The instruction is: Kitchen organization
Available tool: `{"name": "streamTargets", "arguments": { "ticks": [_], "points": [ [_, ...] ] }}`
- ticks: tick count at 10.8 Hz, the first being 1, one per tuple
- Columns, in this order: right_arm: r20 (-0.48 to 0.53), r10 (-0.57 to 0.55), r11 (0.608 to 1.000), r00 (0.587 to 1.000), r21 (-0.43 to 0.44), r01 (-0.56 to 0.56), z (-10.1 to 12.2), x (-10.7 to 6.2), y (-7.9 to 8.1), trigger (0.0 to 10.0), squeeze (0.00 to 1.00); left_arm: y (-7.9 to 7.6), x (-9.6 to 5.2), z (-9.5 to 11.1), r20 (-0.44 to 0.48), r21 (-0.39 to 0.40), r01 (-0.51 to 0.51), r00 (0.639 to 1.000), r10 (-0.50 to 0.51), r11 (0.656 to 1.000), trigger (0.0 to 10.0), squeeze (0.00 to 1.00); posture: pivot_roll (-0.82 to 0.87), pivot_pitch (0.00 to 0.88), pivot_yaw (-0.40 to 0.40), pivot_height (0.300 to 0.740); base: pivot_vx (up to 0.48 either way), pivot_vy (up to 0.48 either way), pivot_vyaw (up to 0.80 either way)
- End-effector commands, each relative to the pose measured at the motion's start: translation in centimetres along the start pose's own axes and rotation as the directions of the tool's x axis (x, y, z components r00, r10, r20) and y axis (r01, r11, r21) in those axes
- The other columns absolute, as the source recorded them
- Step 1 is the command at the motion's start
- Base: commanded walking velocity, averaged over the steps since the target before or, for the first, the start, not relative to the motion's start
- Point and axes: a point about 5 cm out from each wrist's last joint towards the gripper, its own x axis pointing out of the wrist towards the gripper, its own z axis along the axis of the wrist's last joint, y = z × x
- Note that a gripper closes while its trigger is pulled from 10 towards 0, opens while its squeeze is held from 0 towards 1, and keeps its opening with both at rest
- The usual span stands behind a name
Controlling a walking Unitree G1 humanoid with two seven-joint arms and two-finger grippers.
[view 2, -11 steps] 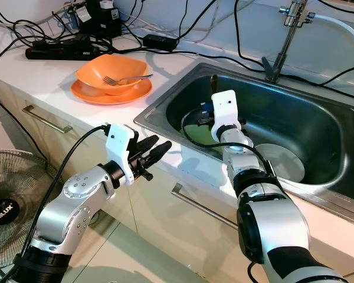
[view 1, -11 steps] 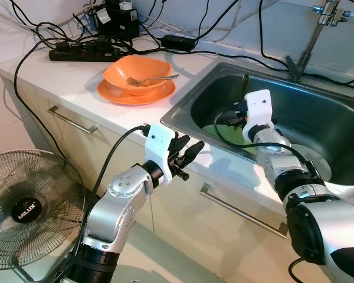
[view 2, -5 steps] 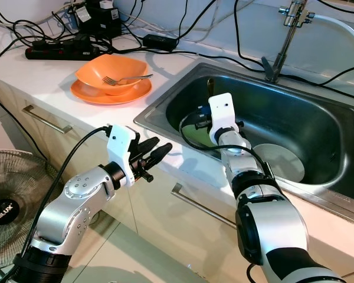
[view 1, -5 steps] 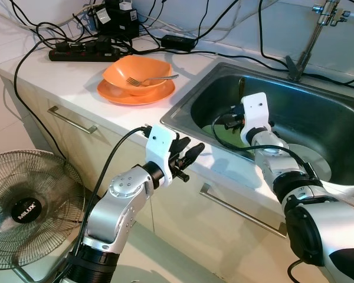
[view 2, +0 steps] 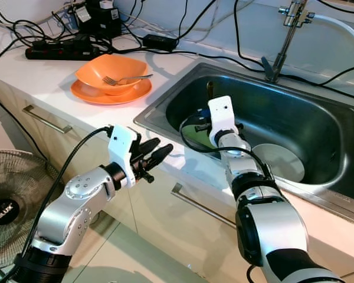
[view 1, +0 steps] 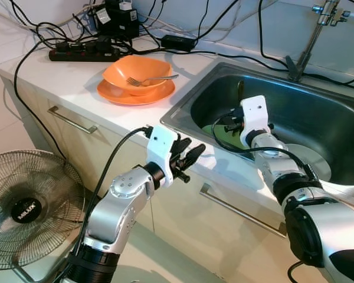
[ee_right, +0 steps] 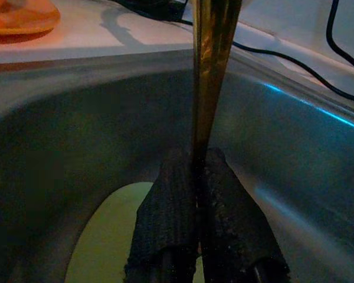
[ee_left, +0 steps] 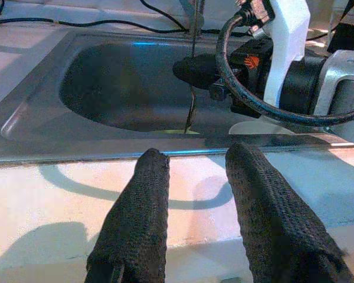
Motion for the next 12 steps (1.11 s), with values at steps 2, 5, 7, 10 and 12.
{"name": "streamTargets", "arguments": {
  "ticks": [2,5,7,10,12],
  "points": [
    [-0.026,0.002,1.0,1.0,0.013,-0.001,-0.8,-0.2,0.0,10.0,1.0,-0.1,-0.1,0.0,-0.009,0.008,-0.001,1.0,0.001,1.0,10.0,0.0,0.23,0.06,-0.028,0.74,0.0,0.0,0.0],
    [-0.028,-0.008,1.0,1.0,0.006,0.008,-0.8,-0.3,-0.1,10.0,0.0,0.0,0.0,0.0,-0.007,0.011,-0.002,1.0,0.002,1.0,10.0,0.0,0.23,0.058,-0.027,0.74,0.0,0.0,0.0],
    [-0.027,-0.009,1.0,1.0,0.009,0.01,-0.9,-0.3,-0.1,10.0,0.82,-0.1,0.0,0.0,-0.006,0.013,0.002,1.0,-0.002,1.0,10.0,0.0,0.23,0.052,-0.025,0.74,0.0,0.0,0.0],
    [0.013,-0.027,1.0,1.0,0.007,0.027,0.0,-0.1,-0.4,10.0,0.0,-0.1,0.2,0.2,0.002,0.022,0.001,1.0,-0.001,1.0,10.0,0.0,0.23,0.048,-0.024,0.74,0.0,0.0,0.0],
    [0.124,-0.081,0.996,0.989,-0.01,0.083,2.3,0.2,-1.4,10.0,0.0,0.0,0.3,0.4,0.023,0.033,-0.014,1.0,0.013,0.999,10.0,0.0,0.22,0.036,-0.019,0.74,0.0,0.0,0.0]
  ]
}}
